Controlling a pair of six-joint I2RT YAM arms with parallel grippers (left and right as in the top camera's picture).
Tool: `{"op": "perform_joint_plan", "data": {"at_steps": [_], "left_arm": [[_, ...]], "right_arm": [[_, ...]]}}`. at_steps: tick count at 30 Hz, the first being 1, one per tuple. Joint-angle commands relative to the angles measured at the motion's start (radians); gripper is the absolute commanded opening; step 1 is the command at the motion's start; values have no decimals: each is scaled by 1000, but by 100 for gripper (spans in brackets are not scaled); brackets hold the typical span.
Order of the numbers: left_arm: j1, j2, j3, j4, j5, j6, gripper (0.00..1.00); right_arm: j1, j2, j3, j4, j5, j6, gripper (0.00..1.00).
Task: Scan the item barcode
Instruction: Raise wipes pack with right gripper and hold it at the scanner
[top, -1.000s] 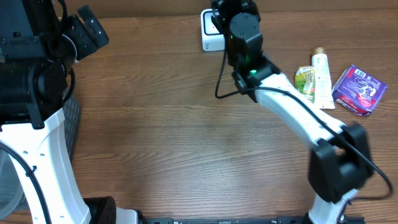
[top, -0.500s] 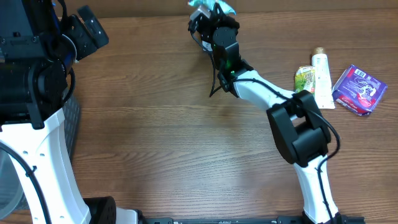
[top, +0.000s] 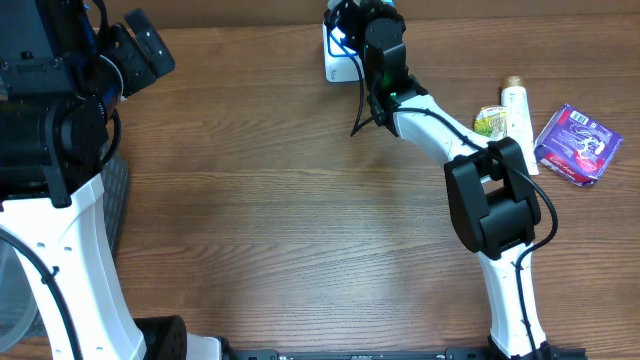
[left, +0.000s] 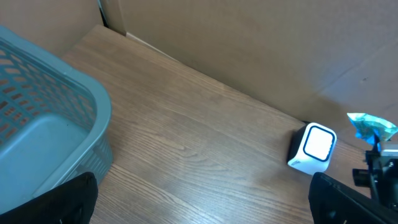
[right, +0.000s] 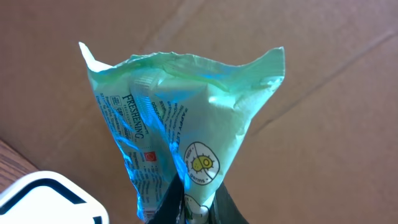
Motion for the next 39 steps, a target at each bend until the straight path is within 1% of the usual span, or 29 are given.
{"op": "perform_joint_plan", "data": {"at_steps": [1, 14, 22, 31, 37, 39], "left_arm": [[3, 6, 6, 0, -10, 22, 100], [3, 6, 6, 0, -10, 22, 100], [3, 6, 6, 0, -10, 22, 100], [3, 6, 6, 0, -10, 22, 100], [3, 6, 6, 0, -10, 22, 100], [3, 6, 6, 0, -10, 22, 99]], "right_arm": [[6, 48, 45, 34, 7, -7, 4], [23, 79, 64, 13, -22, -4, 4], [28, 79, 64, -66, -51, -6, 4], [33, 79, 64, -61, -50, -2, 4], [46, 13, 64, -64, -39, 162, 4], [46, -40, 65, -99, -31, 203, 4]]}}
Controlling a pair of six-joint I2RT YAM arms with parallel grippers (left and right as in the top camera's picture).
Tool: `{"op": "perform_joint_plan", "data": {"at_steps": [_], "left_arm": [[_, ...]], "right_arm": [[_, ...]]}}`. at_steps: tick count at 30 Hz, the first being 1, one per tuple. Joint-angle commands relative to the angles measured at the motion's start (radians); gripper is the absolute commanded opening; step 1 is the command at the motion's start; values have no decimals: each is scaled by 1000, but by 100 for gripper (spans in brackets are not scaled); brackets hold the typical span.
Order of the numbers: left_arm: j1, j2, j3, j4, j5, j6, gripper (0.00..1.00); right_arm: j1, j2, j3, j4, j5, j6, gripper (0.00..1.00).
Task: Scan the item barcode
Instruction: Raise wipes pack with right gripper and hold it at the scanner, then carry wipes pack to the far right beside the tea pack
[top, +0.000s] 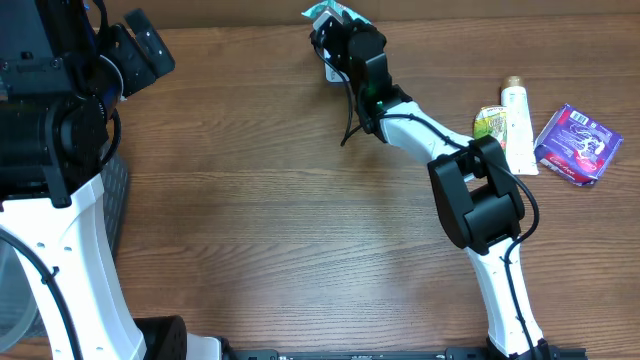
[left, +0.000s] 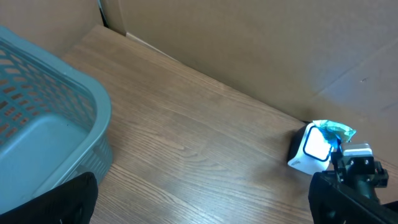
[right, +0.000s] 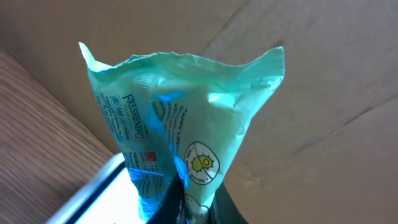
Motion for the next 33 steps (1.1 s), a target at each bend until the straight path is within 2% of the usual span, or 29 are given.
{"op": "perform_joint_plan", "data": {"at_steps": [1, 3, 7, 10, 12, 17, 22, 27, 33], "left_arm": [[3, 6, 6, 0, -10, 22, 100], [3, 6, 6, 0, -10, 22, 100], [3, 6, 6, 0, -10, 22, 100], [3, 6, 6, 0, -10, 22, 99], [3, 6, 6, 0, -10, 22, 100], [3, 6, 6, 0, -10, 22, 100], [3, 6, 6, 0, -10, 22, 99], [3, 6, 6, 0, -10, 22, 99], [3, 6, 6, 0, -10, 22, 99]], "right_arm": [[8, -134, 41, -40, 11, 118, 4], [8, -210, 41, -149, 11, 174, 4], [4, -391, 41, -444, -31, 472, 4], [-22, -522, 41, -706, -164, 698, 4], [-55, -584, 41, -876, -283, 800, 4], [-170, -643, 41, -1207, -496, 890, 4], [-369, -644, 40, -1466, -672, 892, 4], [-573, -640, 38, -1593, -632, 858, 4], [-729, -620, -46, -1600, -537, 859, 4]]}}
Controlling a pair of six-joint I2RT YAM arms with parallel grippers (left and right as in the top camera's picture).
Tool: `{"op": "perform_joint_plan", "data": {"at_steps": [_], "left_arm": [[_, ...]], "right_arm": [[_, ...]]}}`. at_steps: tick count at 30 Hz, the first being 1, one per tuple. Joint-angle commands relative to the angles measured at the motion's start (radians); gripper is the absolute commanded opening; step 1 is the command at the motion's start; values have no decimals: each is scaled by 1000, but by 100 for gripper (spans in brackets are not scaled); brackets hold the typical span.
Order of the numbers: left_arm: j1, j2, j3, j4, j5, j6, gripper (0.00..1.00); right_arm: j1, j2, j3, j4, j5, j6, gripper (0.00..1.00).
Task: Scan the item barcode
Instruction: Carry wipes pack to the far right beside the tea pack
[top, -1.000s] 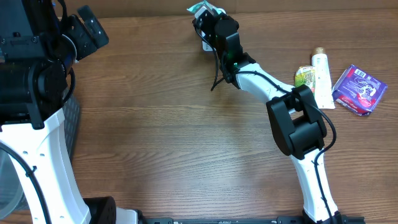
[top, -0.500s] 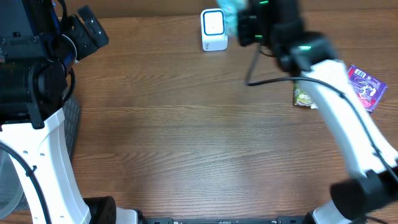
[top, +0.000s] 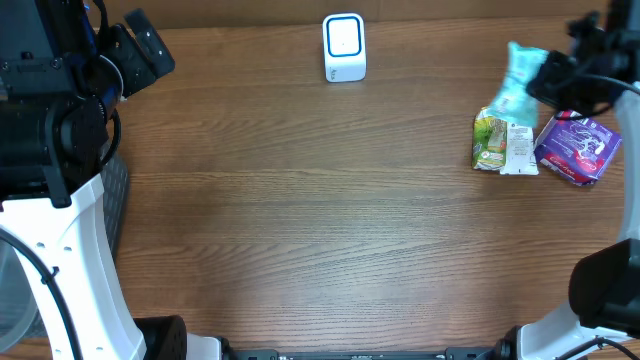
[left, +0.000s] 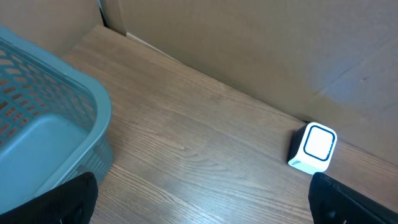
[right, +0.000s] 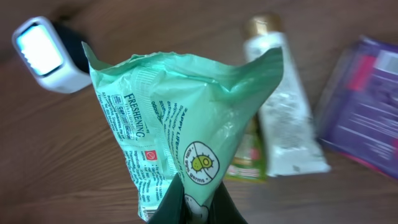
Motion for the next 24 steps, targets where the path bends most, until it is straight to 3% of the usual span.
{"op": "perform_joint_plan", "data": {"at_steps": [1, 8, 18, 24], "left_arm": [[3, 6, 6, 2, -10, 20, 100], [3, 6, 6, 1, -10, 20, 100], [3, 6, 6, -1, -10, 20, 100], [3, 6, 6, -1, -10, 20, 100]], "right_arm": [[-64, 2, -69, 2, 26, -3, 4], [-134, 24, -212, 82, 26, -6, 4], [-134, 37, -325, 266, 88, -214, 10], [-134, 37, -325, 300, 110, -236, 27]]}}
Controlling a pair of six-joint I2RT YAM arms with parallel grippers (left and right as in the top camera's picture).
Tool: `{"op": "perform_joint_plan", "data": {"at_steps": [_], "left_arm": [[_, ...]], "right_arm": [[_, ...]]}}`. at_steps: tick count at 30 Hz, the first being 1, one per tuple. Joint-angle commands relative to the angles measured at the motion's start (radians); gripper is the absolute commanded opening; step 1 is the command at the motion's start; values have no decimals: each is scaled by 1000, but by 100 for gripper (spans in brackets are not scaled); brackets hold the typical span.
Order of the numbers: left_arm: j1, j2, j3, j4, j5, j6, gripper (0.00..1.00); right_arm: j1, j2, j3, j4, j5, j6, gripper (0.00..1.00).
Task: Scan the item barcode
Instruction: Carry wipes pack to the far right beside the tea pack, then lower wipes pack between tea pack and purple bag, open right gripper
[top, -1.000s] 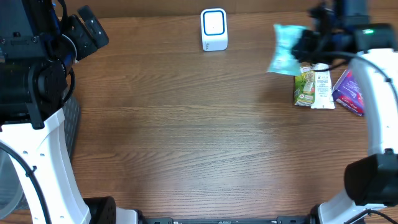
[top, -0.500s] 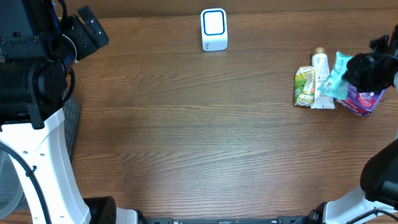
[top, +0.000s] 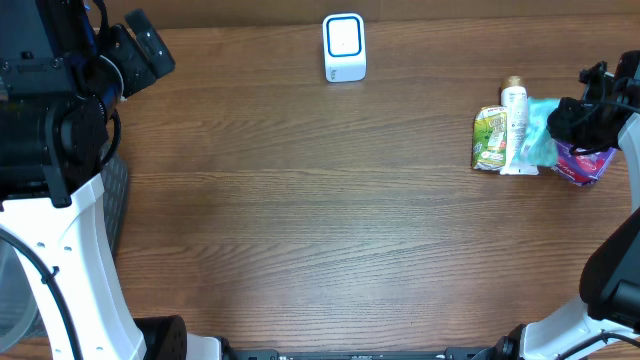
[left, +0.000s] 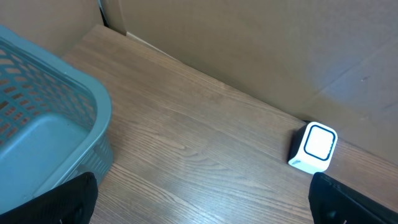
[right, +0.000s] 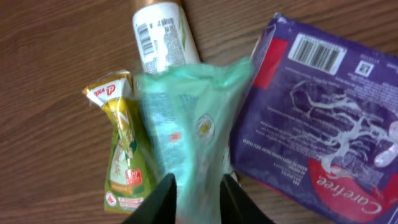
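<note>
The pale green wipes packet (right: 186, 118) shows blurred between the parted fingers of my right gripper (right: 198, 182), which is open over the pile at the table's right side. From above, the packet (top: 538, 128) lies across the pile beside that gripper (top: 562, 120). The white scanner cube (top: 344, 47) stands at the far middle edge, also visible from the left wrist (left: 313, 148). My left gripper (left: 202, 211) hangs open and empty, high at the left.
The pile holds a white tube (right: 160, 34), a small green-yellow sachet (right: 121, 155) and a purple pad packet (right: 317, 112). A blue-grey plastic basket (left: 43, 118) sits at the left edge. A cardboard wall (left: 249, 43) backs the table.
My right gripper has come down from above the pile to just over it and has opened. The green packet now rests on the tube and purple packet. The left arm is unchanged.
My right gripper first held the green packet beside the scanner at the far edge, then right in front of its lit face. After that it held the packet above the pile at the right. Now it is open, with the packet lying on the pile.
</note>
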Motion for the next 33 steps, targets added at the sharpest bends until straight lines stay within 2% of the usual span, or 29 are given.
{"op": "perform_joint_plan", "data": {"at_steps": [1, 2, 5, 6, 7, 13, 19, 30, 33], "left_arm": [[3, 6, 6, 0, -10, 20, 100], [3, 6, 6, 0, -10, 20, 100], [3, 6, 6, 0, -10, 20, 100], [3, 6, 6, 0, -10, 20, 100], [3, 6, 6, 0, -10, 20, 100], [3, 6, 6, 0, -10, 20, 100], [3, 6, 6, 0, -10, 20, 100], [3, 6, 6, 0, -10, 20, 99], [3, 6, 6, 0, -10, 20, 100]], "right_arm": [[4, 0, -1, 6, 12, -37, 33], [5, -1, -1, 5, -3, -37, 43], [5, -1, 11, -5, -79, -36, 88], [5, -2, 25, -19, -100, -28, 98], [5, -3, 43, -39, -119, -28, 100], [7, -10, 237, -249, -282, -25, 100], [56, -10, 390, -454, -310, -13, 100], [200, -8, 380, -489, -306, -3, 100], [212, -8, 380, -479, -206, -2, 100]]}}
